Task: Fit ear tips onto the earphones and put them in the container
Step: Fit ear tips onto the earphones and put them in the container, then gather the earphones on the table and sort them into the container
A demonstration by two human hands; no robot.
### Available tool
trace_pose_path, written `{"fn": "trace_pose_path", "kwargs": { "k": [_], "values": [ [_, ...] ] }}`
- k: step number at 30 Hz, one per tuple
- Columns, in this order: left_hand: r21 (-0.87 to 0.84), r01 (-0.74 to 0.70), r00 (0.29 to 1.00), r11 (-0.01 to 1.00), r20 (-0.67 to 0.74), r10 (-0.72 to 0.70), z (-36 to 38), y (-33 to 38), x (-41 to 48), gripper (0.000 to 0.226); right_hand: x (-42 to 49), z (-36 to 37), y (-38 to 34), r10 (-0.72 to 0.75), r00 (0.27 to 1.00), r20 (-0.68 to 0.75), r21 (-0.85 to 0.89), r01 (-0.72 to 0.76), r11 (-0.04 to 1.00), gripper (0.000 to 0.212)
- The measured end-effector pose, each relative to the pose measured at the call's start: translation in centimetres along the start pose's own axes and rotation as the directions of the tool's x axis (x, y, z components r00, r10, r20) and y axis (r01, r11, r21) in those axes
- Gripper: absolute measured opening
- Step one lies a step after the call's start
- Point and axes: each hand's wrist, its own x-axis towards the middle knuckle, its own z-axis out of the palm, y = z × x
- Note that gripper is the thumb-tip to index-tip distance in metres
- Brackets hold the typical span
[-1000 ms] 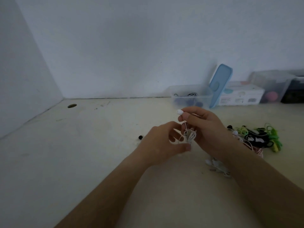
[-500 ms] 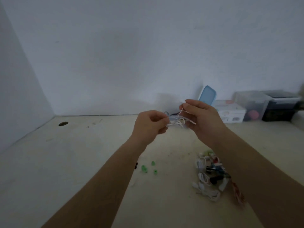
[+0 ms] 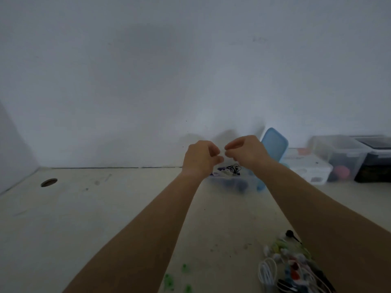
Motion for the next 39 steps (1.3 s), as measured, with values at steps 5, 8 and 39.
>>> {"fn": "trace_pose_path", "kwargs": {
  "k": [5, 8, 39],
  "values": [
    [0.011, -0.036, 0.994, 0.999, -0.102, 0.037, -0.9, -0.8, -1.2, 0.014, -1.1, 0.0, 0.2, -0.032, 0.999, -0.026, -0.106, 0.029, 0.994, 0.021],
    [-0.030, -0.012, 0.991, 0.999, -0.130, 0.008, -2.2, -0.8, -3.0, 0.016, -3.1, -0.9, -0.2, -0.075, 0.996, -0.043, -0.121, 0.069, 0.990, 0.020],
    [-0.146, -0.083, 0.937, 0.986, 0.325, 0.127, 4.1, 8.0, -24.4, 0.044, -22.8, -12.5, 5.1, -0.016, 0.996, 0.083, -0.331, 0.042, 0.943, 0.009]
  ]
}}
